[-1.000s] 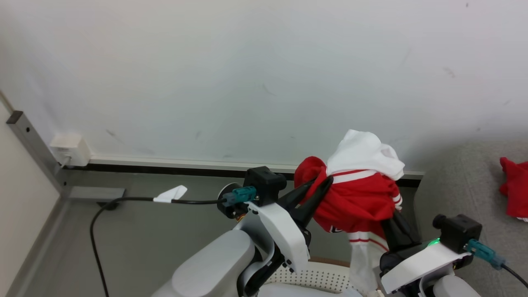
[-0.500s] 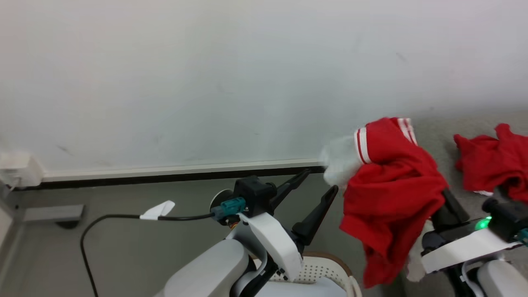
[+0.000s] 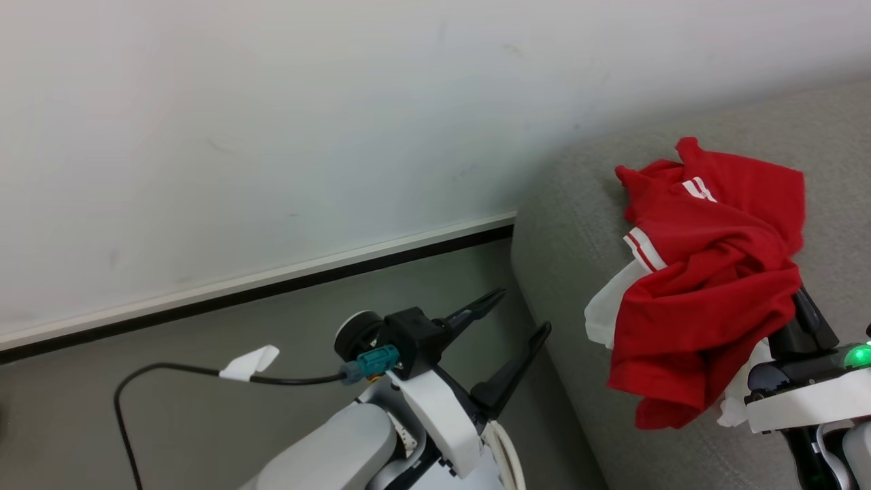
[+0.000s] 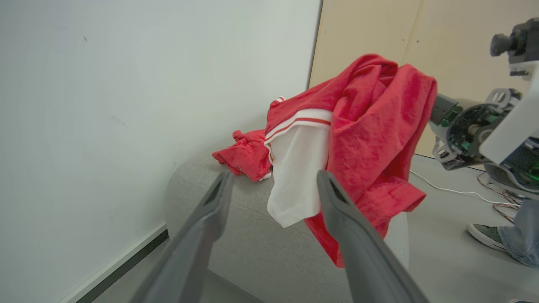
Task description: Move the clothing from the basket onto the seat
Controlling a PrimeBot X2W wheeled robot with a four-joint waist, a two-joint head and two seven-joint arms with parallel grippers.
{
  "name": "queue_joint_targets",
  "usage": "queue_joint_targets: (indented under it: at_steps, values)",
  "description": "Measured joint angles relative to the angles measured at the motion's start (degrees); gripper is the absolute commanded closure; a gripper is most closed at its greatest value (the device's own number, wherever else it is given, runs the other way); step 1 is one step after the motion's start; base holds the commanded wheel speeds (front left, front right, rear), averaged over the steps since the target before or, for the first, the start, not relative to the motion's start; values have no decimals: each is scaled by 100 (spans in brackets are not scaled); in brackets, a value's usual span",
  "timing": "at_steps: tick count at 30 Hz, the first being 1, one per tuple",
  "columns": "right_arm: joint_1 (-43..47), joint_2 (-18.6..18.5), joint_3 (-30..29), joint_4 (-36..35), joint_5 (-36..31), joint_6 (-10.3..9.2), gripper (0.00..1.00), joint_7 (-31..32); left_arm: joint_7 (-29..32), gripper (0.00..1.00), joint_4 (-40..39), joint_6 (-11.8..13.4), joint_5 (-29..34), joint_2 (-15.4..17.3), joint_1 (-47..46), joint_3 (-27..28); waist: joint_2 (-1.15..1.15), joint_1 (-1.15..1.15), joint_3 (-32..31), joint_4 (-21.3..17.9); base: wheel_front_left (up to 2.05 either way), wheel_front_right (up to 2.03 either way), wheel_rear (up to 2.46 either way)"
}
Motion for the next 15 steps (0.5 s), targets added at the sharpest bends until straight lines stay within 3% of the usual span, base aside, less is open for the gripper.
queue_joint_targets:
  at_steps: [9,15]
  values:
    - [130,210,-198,-264,-41,0,100,0,-74,0,45,-10,196,36,10,-80,0,0,258,-842,0,0,0]
    - [130,303,-278,-388,-43,0,100,0,-90,0,32,-27,261,31,-2,-93,0,0,489,-1101,0,0,0]
